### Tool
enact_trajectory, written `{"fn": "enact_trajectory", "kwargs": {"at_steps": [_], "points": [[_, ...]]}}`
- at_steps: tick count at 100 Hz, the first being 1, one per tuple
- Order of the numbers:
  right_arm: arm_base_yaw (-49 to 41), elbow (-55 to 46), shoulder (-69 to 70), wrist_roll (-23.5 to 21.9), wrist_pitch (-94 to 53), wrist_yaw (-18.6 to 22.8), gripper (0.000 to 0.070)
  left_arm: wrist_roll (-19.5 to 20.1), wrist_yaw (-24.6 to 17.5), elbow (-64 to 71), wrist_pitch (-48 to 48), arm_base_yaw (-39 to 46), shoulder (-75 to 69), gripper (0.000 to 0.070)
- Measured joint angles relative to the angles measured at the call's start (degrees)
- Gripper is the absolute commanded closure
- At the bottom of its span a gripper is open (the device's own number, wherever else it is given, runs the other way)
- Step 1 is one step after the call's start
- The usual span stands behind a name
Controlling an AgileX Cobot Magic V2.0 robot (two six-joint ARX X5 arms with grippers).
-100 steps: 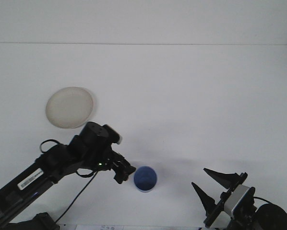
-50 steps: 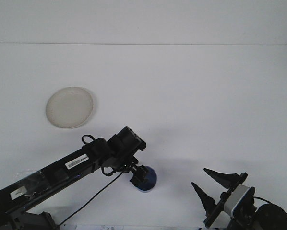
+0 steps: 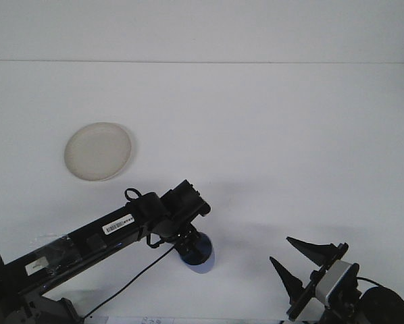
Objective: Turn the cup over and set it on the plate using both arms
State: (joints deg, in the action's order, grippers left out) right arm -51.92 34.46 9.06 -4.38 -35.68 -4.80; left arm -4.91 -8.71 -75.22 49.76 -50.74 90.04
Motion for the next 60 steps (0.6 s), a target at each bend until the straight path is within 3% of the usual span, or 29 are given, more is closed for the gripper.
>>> {"fn": "enact_trajectory", "kwargs": {"at_steps": [15, 32, 60], "points": [[0.0, 0.0, 0.0, 0.0, 0.0, 0.0, 0.0313, 2.97, 5.53, -6.01, 4.79, 3.06, -1.27, 0.0691], [0.0, 0.0, 0.0, 0.0, 0.0, 0.0, 0.0313, 6.4, 11.43, -13.86, 8.74, 13.03, -4.04, 0.0692], [0.0, 0.0, 0.0, 0.0, 0.0, 0.0, 0.0313, 8.41, 12.44, -17.94, 2.99, 38.1, -3.69, 0.0692]]}}
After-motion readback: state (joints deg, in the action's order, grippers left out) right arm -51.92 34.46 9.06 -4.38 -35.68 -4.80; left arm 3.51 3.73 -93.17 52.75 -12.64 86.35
